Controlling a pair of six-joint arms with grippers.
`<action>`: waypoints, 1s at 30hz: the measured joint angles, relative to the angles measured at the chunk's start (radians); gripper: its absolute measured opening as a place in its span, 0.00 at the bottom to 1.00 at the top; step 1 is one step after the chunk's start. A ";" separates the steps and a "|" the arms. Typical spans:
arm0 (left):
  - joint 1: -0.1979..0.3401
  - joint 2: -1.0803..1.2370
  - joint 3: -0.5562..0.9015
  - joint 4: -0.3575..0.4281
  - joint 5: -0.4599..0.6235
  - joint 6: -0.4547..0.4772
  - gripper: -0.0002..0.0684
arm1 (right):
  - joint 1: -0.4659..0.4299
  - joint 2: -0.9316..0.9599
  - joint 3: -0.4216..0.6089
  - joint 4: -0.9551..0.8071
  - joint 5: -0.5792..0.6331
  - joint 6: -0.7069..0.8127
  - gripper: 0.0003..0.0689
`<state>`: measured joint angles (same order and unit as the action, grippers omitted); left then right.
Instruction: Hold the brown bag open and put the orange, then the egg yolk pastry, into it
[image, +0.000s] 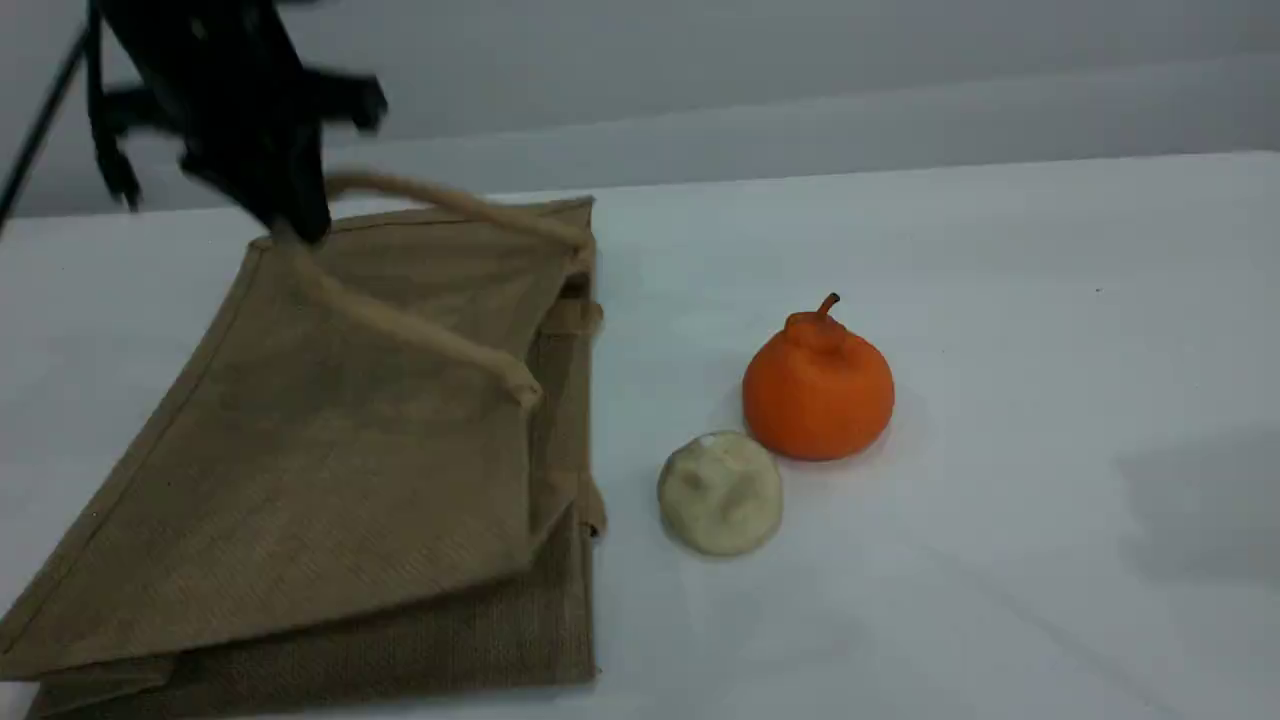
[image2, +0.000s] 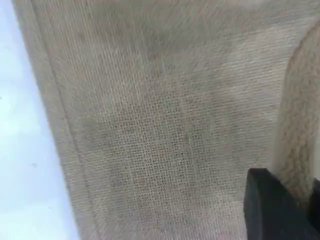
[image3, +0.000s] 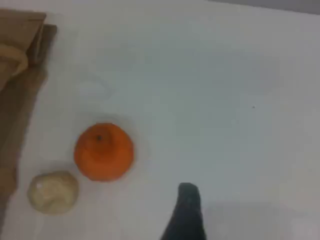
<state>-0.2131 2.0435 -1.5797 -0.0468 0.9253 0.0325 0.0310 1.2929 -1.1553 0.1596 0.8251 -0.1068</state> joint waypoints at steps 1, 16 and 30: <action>0.000 -0.015 -0.017 -0.001 0.022 0.021 0.13 | 0.000 0.000 0.000 0.003 -0.001 -0.001 0.80; 0.000 -0.054 -0.282 -0.006 0.300 0.261 0.13 | 0.000 0.016 0.001 0.073 0.024 -0.032 0.80; 0.001 -0.054 -0.455 -0.058 0.298 0.566 0.13 | 0.000 0.166 0.001 0.256 0.029 -0.210 0.80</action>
<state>-0.2122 1.9896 -2.0344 -0.1046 1.2233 0.5988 0.0310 1.4592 -1.1547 0.4153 0.8543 -0.3172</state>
